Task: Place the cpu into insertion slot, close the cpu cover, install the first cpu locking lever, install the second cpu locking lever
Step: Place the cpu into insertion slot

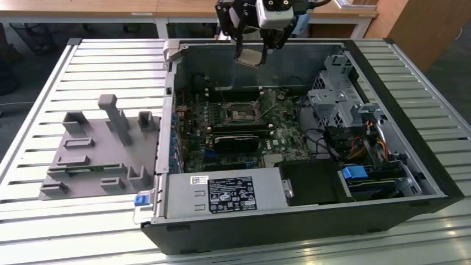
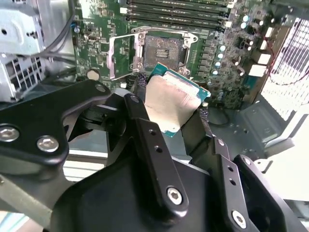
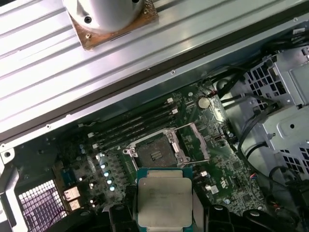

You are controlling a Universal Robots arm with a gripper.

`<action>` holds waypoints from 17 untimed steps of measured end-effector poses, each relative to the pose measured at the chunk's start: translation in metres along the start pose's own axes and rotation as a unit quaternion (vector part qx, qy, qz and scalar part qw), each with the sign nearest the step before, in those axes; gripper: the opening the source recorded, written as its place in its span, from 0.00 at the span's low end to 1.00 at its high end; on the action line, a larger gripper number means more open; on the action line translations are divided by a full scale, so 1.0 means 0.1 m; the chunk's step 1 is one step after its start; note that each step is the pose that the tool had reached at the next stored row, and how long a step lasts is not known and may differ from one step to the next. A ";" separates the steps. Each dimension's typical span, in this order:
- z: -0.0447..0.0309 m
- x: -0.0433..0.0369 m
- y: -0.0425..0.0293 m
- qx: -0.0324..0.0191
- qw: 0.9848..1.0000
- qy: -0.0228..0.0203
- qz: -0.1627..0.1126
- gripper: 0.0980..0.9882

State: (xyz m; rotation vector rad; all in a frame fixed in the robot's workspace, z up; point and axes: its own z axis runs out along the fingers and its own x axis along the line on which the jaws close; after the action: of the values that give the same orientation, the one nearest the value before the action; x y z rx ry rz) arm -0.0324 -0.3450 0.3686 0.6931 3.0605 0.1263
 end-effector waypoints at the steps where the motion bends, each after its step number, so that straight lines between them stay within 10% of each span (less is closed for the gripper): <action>1: 0.001 0.000 0.000 0.000 1.000 -0.001 0.007 0.50; 17: 0.015 0.000 0.000 0.000 0.994 -0.010 0.111 0.50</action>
State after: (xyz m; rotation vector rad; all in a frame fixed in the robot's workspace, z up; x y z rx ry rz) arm -0.0324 -0.3449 0.3670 1.0277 2.9545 0.1170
